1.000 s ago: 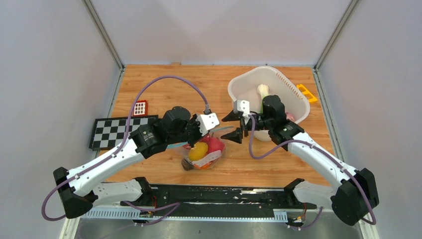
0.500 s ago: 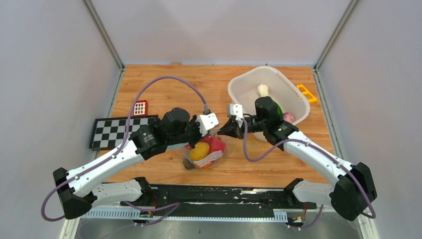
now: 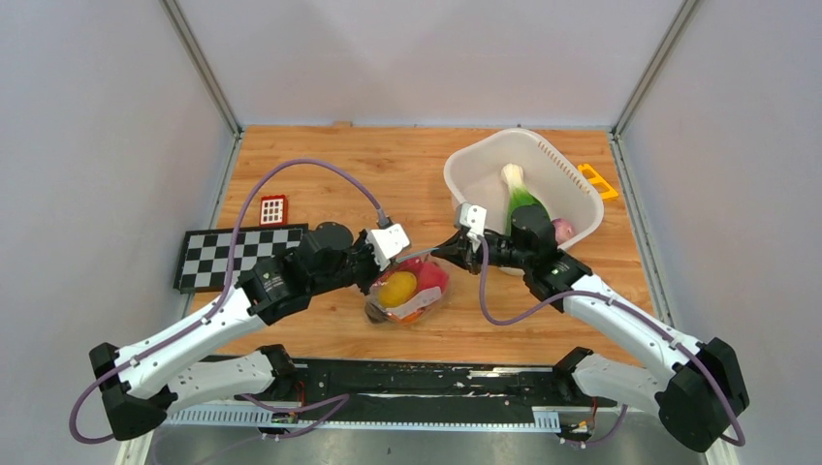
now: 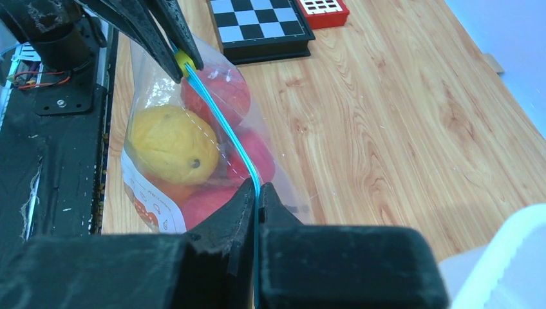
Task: Place the food in the zip-top bag and seal the zipper
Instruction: Zip the zipper food storage bag at the center of the board.
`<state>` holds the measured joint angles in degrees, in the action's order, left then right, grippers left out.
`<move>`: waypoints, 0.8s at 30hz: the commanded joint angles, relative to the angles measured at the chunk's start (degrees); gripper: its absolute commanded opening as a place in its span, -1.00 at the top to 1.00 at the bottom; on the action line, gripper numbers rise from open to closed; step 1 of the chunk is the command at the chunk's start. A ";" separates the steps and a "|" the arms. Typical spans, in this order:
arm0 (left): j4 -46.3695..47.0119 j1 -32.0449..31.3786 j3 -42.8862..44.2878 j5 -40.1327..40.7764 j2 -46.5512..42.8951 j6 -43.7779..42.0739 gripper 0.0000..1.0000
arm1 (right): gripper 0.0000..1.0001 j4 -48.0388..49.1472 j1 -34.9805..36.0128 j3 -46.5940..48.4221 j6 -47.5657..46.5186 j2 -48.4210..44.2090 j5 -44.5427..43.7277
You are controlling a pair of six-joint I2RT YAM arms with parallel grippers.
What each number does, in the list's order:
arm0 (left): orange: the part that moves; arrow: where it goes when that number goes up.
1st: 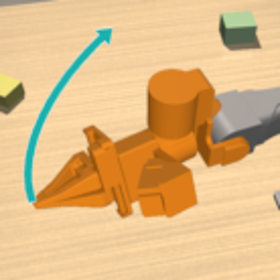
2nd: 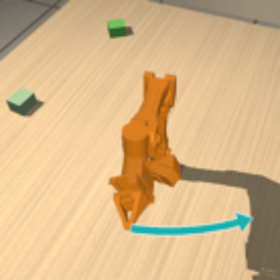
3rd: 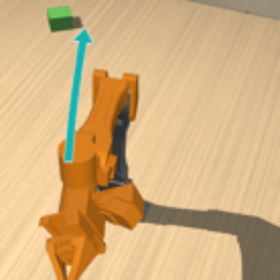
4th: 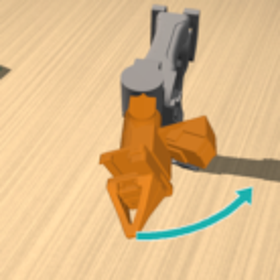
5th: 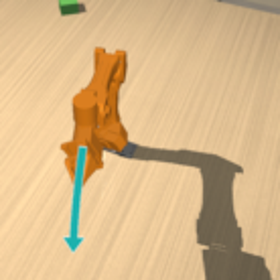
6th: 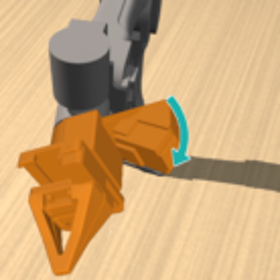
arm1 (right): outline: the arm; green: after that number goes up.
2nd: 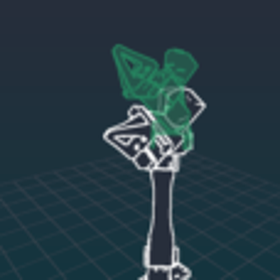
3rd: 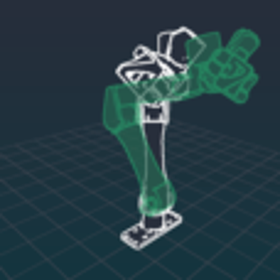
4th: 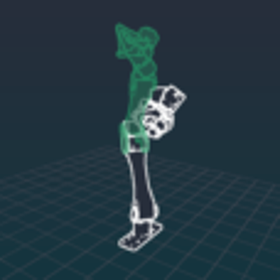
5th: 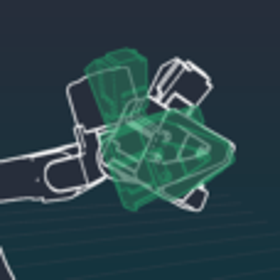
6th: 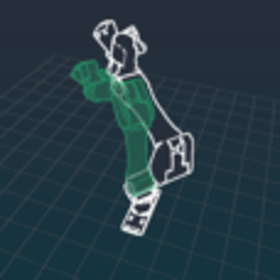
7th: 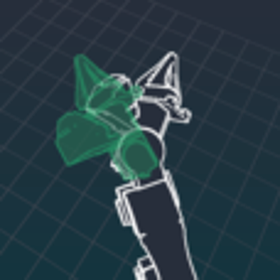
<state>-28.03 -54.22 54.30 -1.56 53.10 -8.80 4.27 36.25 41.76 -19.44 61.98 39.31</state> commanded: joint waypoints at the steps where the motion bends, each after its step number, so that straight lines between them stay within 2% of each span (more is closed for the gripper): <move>1: -0.30 0.35 -0.95 3.16 -3.31 2.21 1.00 | 1.00 4.32 -1.26 -1.44 2.10 -3.60 -7.02; 9: -2.57 0.34 -1.83 5.39 -7.04 2.29 1.00 | 1.00 3.43 -1.67 -1.25 3.06 -3.89 -4.56; 13: -2.26 0.34 -1.75 4.78 -7.23 2.29 1.00 | 0.95 -1.15 -1.65 0.87 -0.02 -4.39 1.49; 15: -1.69 0.34 -1.41 3.24 -6.44 2.16 1.00 | 0.66 -4.90 -1.69 3.40 -1.26 -3.65 3.31; 17: -1.24 0.34 -0.59 2.00 -5.13 1.85 1.00 | 0.22 -8.77 -1.58 5.53 -2.03 -2.47 4.68; 19: -1.23 0.34 0.54 0.31 -3.51 1.33 1.00 | -0.04 -10.03 -1.45 7.19 -2.44 -1.26 5.25; 22: -1.07 0.34 2.17 -1.59 -0.98 0.37 1.00 | -0.24 -11.68 -1.27 9.42 -3.85 0.56 6.04; 24: -0.83 0.34 2.74 -2.27 0.20 0.00 1.00 | -0.27 -13.42 -1.02 11.15 -5.39 2.56 6.92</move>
<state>-31.00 -54.06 53.58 -0.80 51.48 -7.57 -4.99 34.96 48.49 -21.41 61.76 42.98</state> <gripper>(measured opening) 0.126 0.621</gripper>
